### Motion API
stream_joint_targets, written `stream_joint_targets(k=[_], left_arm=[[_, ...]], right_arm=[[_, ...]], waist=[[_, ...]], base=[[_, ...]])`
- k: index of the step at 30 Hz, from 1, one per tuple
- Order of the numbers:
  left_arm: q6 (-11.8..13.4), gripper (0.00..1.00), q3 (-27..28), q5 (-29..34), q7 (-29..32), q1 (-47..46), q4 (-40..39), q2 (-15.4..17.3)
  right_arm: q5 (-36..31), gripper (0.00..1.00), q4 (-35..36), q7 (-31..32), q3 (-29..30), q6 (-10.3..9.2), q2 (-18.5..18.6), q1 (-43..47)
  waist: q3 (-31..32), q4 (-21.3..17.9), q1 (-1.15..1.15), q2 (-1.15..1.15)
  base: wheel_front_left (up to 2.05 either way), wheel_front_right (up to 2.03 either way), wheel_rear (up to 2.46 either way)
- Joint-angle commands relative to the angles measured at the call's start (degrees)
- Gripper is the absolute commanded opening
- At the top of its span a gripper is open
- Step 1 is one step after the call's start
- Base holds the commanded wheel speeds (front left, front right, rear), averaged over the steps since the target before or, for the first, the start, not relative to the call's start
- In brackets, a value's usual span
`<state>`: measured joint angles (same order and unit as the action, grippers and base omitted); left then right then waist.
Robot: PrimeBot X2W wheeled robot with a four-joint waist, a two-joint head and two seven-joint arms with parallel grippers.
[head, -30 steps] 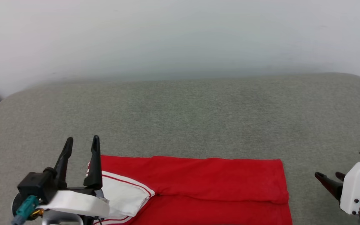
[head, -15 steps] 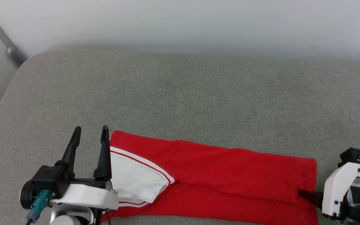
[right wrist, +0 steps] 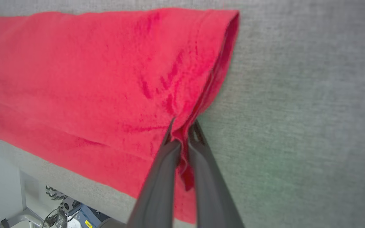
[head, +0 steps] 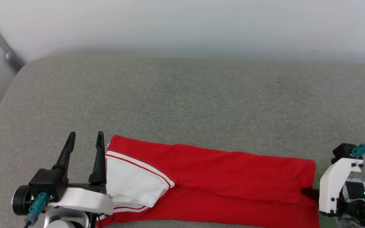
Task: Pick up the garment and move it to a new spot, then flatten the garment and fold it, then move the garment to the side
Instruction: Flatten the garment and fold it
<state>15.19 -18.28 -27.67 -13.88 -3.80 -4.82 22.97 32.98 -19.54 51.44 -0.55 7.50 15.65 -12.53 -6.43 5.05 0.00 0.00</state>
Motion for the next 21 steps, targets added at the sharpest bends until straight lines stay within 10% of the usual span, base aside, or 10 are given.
stream_joint_targets(k=[1,14,21], left_arm=[[0.55,1.0,0.17,0.19,0.49,1.02,0.25,0.71],[2.01,1.0,0.12,-0.15,1.37,3.54,0.74,1.18],[2.35,1.0,-0.13,0.02,1.23,3.9,0.93,1.2]], right_arm=[[0.39,0.0,0.39,-0.4,-0.3,-0.02,1.09,-1.01],[-2.77,0.0,2.01,3.66,11.65,-0.03,9.76,-3.09],[-4.53,0.0,5.14,7.51,18.56,-0.03,6.35,-3.49]], waist=[[1.28,-1.08,0.0,0.0],[2.93,-4.58,0.0,0.0],[3.48,-5.51,0.0,0.0]], base=[[0.0,0.0,0.0],[0.0,0.0,0.0],[0.0,0.0,0.0]])
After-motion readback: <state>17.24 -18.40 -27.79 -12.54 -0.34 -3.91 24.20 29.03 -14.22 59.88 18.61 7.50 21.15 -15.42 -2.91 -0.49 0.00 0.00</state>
